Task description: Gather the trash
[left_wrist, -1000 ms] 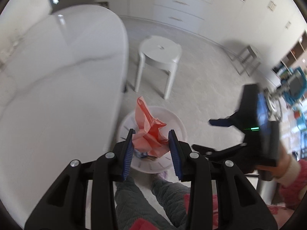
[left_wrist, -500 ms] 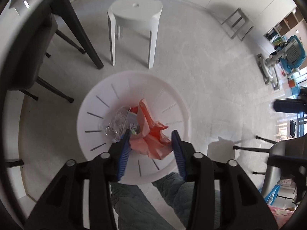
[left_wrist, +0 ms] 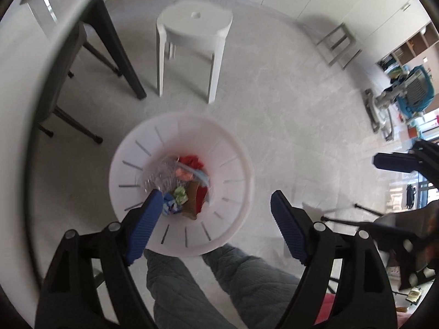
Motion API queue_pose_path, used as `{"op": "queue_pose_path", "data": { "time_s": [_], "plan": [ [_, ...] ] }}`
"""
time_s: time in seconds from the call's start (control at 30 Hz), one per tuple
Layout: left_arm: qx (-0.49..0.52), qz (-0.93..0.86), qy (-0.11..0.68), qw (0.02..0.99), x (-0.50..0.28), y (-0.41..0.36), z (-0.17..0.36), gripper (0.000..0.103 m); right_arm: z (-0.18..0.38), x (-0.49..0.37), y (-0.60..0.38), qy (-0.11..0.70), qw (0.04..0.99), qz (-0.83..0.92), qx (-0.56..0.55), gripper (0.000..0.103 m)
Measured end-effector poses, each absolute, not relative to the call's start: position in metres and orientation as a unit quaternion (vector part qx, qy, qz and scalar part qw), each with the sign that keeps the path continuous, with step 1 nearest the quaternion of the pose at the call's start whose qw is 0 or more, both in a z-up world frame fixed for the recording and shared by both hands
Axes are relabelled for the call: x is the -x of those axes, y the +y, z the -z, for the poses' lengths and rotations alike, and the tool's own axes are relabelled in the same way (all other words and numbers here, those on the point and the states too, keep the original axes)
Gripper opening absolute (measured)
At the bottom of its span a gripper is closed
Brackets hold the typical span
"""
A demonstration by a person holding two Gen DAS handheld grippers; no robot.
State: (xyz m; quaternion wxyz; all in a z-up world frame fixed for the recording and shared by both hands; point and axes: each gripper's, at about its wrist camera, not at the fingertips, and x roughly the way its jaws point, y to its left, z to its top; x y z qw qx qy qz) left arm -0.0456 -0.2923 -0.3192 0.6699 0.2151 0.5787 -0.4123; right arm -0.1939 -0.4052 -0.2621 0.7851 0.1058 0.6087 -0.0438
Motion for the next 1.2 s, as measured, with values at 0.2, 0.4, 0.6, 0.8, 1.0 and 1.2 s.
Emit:
{"op": "queue_pose_path", "data": {
  "time_s": [0.2,0.4,0.6,0.8,1.0,1.2],
  "plan": [
    [-0.177,0.390,0.521,0.739,0.038,-0.271,0.216,0.091,0.205,0.186,-0.413,0.566,0.820,0.055,-0.073,0.084],
    [-0.126,0.311,0.477,0.812,0.011,-0.217,0.127,0.093,0.147,0.140,-0.392,0.497,0.866,0.001,-0.050,0.091],
    [-0.104,0.211,0.430,0.872,0.002,-0.154,0.071,0.094,0.100,0.079,-0.350,0.446,0.892,-0.071,-0.003,0.098],
    [-0.064,0.145,0.451,0.878,0.000,-0.105,0.059,0.095,0.084,0.040,-0.305,0.441,0.890,-0.115,0.018,0.098],
    [-0.052,0.125,0.472,0.871,0.004,-0.084,0.080,0.095,0.091,0.030,-0.277,0.466,0.876,-0.124,0.011,0.098],
    [-0.042,0.120,0.478,0.869,0.001,-0.069,0.088,0.095,0.097,0.024,-0.260,0.486,0.865,-0.119,0.015,0.098]
  ]
}}
